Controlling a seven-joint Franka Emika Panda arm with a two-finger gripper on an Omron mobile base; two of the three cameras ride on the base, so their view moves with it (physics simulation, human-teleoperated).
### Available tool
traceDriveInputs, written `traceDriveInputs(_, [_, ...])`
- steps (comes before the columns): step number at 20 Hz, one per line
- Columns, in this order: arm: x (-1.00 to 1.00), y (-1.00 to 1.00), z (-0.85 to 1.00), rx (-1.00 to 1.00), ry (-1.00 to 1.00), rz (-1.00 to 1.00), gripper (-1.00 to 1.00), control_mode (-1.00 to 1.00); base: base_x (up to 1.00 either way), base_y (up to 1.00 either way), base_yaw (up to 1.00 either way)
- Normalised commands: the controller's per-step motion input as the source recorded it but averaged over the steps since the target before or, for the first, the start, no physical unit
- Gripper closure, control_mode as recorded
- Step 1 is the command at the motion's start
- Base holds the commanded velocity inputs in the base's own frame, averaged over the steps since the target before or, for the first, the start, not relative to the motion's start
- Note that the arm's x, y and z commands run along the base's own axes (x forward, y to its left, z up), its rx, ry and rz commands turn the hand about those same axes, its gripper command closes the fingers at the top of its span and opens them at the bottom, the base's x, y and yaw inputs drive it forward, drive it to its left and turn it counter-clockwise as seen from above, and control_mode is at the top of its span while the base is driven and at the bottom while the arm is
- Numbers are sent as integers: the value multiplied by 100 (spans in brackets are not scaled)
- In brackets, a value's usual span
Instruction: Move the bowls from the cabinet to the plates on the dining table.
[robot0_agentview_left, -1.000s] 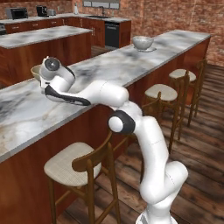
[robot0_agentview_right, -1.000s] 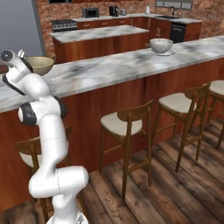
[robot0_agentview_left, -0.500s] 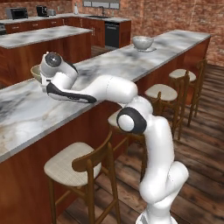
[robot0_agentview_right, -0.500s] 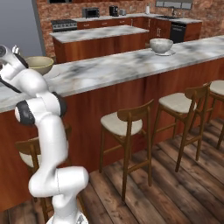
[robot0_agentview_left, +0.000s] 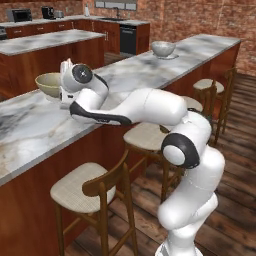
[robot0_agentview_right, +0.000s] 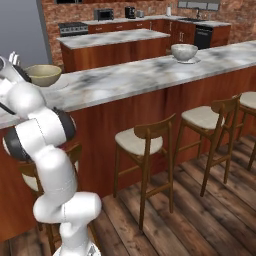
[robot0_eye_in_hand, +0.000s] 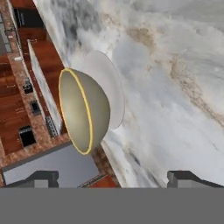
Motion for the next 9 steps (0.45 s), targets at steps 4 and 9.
traceDriveInputs(4, [-65, -89, 44, 0, -6, 12, -100, -100, 0, 0, 0])
traceDriveInputs(9, [-61, -92, 35, 0, -5, 11, -100, -100, 0, 0, 0])
